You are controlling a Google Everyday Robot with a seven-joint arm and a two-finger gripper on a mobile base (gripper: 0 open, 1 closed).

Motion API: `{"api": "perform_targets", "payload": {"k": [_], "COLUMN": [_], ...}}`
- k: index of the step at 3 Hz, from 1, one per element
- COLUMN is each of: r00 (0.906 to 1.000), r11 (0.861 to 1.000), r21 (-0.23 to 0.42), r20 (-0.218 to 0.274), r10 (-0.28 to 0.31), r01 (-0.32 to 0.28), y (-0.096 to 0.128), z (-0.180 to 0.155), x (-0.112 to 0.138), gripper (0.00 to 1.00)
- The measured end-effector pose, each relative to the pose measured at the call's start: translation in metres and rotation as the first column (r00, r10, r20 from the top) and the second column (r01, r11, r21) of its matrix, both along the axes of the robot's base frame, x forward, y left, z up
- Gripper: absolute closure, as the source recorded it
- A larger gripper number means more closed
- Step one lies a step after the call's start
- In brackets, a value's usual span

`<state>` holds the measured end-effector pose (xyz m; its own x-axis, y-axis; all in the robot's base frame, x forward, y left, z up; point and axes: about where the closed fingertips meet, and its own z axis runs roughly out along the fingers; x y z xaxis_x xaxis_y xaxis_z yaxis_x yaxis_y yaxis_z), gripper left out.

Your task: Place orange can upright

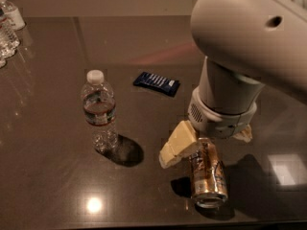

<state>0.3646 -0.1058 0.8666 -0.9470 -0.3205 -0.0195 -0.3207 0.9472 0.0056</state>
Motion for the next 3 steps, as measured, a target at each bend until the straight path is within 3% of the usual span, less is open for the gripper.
{"api": "perform_targets", "payload": {"k": [1,2,3], "r00": [0.9925,0.9776,0.9668], "r11": [0.993,0.979,0.968], "r21": [-0.026,-0.044,-0.056], "r20": [-0.045,-0.062,-0.067], "r10": [-0.114,-0.201,-0.247], "r01": [0.113,0.199,0.243], "y": [-0.011,-0.016,-0.016], "z": [-0.015,-0.024,-0.028], "x": [-0.01,-0.019,-0.025], "gripper": [0.0,0.14,0.38]}}
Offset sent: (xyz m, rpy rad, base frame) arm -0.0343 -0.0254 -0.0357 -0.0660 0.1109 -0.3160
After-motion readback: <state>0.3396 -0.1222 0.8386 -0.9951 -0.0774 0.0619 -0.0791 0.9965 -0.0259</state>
